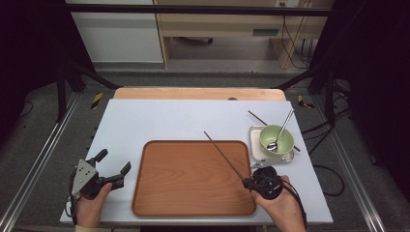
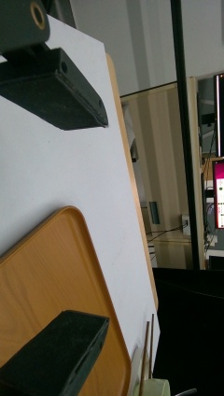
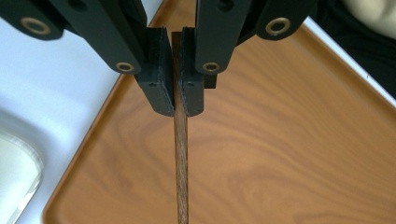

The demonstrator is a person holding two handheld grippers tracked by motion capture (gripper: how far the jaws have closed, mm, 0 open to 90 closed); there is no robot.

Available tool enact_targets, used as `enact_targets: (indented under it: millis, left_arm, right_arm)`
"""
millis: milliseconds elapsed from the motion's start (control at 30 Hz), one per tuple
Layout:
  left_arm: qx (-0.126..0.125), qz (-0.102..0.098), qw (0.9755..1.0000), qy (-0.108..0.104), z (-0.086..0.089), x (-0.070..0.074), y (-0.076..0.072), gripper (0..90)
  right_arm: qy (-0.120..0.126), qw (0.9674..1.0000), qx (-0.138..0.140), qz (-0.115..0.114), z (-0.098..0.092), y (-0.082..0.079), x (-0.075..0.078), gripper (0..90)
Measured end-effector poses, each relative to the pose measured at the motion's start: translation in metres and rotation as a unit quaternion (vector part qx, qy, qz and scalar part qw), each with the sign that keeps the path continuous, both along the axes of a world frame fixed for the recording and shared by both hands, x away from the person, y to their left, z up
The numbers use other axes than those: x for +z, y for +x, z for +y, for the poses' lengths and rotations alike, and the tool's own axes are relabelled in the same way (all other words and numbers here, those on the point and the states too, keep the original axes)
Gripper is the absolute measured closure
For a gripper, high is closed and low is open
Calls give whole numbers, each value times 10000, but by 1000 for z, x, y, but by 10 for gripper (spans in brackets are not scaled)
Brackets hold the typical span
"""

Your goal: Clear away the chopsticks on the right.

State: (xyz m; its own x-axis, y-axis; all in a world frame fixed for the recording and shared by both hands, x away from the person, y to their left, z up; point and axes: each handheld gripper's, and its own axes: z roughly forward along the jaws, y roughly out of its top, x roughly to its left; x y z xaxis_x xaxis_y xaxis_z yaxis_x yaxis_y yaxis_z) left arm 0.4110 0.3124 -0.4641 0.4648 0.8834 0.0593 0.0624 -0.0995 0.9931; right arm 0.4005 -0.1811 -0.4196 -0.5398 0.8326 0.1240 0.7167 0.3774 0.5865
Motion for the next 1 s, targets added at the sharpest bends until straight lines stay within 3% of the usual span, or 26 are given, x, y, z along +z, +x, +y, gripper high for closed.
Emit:
enact_targets:
  millis: [300,1000]
  left_arm:
    - [-15,4,10000,6,0,0,0,46]
    - [-47,2,10000,48,-1,1,0,47]
  right_arm:
    - [-19,9997,-22,232,7,-10,-14,843]
    - [-104,9990,-160,401,1,-15,-31,841]
